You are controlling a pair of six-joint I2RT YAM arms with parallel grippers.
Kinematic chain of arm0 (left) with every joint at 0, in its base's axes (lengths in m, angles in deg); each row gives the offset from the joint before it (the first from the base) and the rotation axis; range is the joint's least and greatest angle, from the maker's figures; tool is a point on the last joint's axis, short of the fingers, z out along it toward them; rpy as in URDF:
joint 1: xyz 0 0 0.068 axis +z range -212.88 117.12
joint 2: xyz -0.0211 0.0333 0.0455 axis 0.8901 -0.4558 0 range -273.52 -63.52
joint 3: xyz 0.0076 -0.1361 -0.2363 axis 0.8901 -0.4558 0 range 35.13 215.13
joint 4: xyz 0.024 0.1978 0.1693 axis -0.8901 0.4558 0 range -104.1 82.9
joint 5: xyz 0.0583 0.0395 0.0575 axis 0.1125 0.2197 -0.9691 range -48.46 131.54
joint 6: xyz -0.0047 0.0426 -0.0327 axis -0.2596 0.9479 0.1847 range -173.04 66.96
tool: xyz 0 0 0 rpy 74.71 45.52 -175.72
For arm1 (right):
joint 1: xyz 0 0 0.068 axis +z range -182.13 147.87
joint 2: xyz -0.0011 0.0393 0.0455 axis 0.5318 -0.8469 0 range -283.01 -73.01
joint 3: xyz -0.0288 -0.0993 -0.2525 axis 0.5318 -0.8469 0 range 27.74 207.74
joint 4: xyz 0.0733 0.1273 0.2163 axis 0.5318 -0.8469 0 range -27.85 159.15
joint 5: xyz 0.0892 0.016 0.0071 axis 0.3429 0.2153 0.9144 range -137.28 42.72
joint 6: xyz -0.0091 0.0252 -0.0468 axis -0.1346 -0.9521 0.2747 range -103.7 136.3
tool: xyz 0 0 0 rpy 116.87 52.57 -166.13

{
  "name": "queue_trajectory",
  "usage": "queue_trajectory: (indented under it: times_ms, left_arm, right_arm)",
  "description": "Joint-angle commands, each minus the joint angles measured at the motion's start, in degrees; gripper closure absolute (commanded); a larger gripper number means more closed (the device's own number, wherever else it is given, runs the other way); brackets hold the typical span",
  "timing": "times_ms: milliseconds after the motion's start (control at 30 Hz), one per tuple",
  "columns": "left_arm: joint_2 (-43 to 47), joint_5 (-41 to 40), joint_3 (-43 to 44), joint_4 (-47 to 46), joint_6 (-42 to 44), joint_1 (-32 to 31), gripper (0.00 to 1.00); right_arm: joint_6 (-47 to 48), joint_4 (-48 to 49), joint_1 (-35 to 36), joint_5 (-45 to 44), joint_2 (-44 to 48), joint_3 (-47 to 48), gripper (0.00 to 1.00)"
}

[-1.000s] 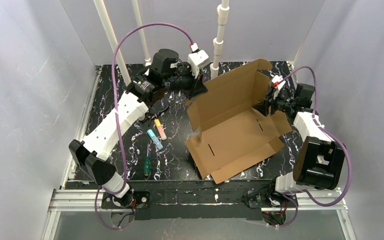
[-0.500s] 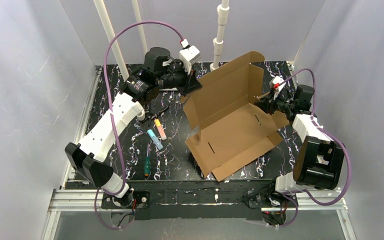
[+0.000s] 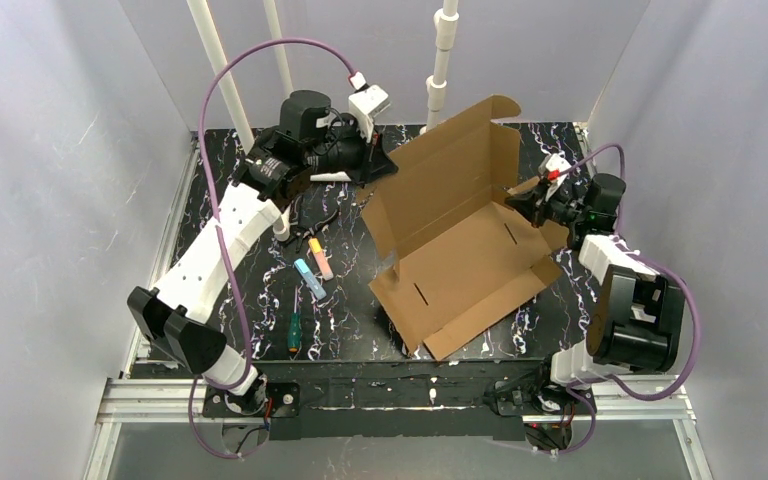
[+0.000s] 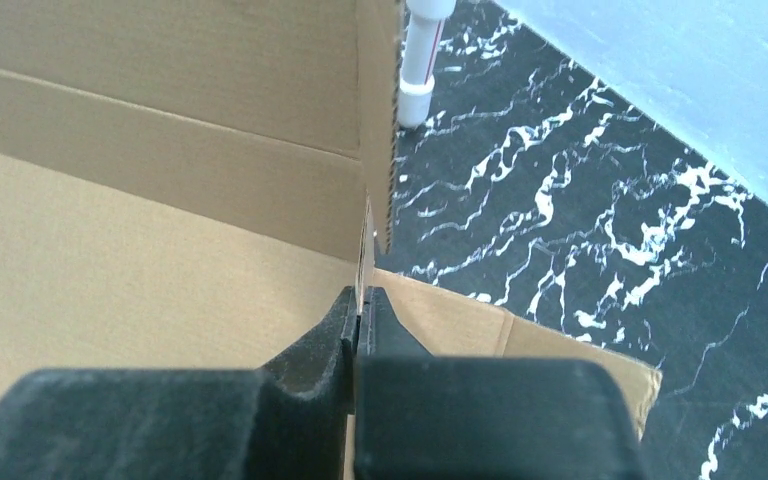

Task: Fold the paper box

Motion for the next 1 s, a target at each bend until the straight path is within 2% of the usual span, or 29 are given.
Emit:
queue_trajectory:
  times_ms: [0,200,333,467,700,967]
  left_arm:
    - [4.3,0.8,4.6,-1.2,0.4,1.8,1.0]
    - [4.8,-4.4,7.4,1.4,7.6,2.1,1.0]
    - [4.4,-5.6,9.0,0.5,10.0,2.1,1.0]
    - [4.0,-2.0,8.2,-1.4,7.4,2.1,1.0]
    - [5.0,3.6,1.5,-5.3,0.8,2.1,1.0]
    - [5.0,7.9,0.7,-9.8,-6.6,1.7,1.0]
  right_arm:
    - [-15.1,23.3,3.8,-0.8,-2.3,-0.8,0.99]
    - [-31.3,46.8,7.7,-7.8,-8.2,-1.6,0.99]
    - [-37.8,56.3,8.8,-9.9,-13.2,0.1,0.99]
    - [-37.8,61.3,9.0,-10.3,-16.1,-1.8,0.99]
    - [-37.3,66.8,8.2,-8.2,-17.3,-7.1,0.99]
    - [-49.4,81.0,4.8,-8.4,-21.0,-9.1,0.99]
